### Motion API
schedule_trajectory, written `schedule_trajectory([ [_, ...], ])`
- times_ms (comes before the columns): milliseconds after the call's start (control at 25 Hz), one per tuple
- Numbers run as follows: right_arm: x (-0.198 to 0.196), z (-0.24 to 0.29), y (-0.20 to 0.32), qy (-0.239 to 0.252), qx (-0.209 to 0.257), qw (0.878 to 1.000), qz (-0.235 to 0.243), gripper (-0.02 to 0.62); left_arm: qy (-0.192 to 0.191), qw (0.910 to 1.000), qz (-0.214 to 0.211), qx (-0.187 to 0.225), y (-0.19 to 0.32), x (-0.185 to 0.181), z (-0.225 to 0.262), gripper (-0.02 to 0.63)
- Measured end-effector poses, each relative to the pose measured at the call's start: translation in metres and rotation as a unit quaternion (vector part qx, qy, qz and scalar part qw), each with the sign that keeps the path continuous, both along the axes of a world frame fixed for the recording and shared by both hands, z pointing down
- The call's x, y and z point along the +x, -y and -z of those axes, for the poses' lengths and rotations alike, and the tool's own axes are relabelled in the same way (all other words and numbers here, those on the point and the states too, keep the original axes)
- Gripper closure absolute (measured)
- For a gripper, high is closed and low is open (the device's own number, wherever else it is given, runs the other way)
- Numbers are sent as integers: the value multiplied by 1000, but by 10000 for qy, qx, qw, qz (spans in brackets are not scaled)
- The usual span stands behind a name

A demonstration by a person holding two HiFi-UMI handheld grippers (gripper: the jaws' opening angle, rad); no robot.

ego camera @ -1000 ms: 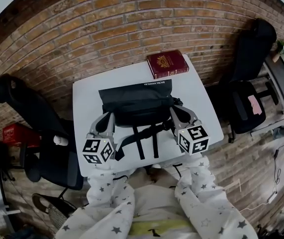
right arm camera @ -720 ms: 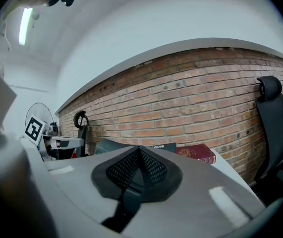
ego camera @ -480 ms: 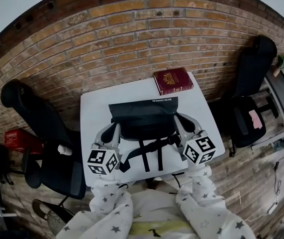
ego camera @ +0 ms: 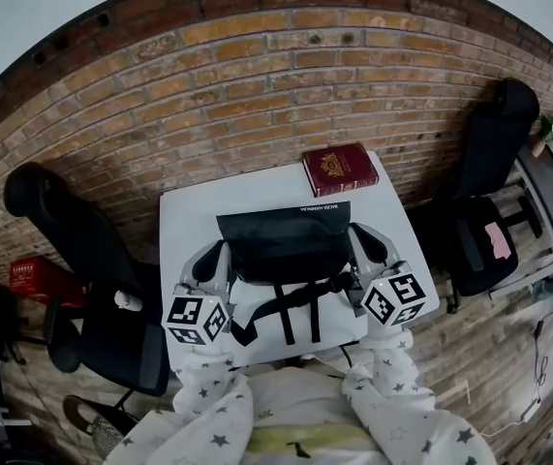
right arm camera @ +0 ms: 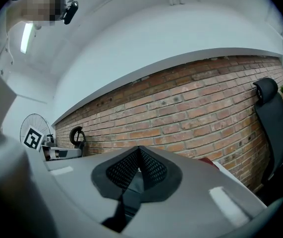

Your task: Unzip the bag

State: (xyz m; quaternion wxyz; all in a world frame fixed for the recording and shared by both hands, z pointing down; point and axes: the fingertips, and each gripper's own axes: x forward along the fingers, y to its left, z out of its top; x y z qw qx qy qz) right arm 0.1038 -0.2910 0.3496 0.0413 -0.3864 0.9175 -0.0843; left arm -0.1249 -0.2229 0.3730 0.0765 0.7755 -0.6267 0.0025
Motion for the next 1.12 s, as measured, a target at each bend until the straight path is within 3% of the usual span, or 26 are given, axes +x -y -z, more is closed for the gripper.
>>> schedule_trajectory([
  [1120,7,-14,22,185,-140,9993,-289,588,6,9999,97,62,19,-16,0,607],
])
